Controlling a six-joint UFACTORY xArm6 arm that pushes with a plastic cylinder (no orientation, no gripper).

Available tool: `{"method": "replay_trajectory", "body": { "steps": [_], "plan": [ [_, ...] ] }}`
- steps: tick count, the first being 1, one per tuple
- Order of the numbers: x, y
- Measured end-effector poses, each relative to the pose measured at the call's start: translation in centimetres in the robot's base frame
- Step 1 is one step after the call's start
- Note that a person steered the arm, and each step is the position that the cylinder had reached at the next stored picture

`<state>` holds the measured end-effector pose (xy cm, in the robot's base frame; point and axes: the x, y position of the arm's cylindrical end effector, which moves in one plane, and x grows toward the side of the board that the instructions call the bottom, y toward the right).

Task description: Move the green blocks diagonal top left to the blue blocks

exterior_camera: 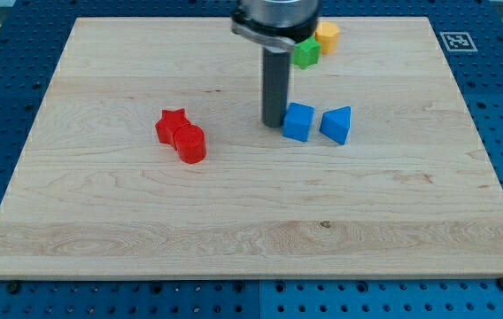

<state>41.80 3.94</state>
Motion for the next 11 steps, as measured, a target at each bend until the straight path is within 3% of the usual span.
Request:
{"method": "replay_trajectory", "body": {
  "steps": [2,4,5,8,11],
  "plan": [
    [-0.3,1.7],
    [-9.5,3.9],
    [-11.6,7.6],
    [-12.3,10.7],
    [-13.4,6.0]
  ]
}}
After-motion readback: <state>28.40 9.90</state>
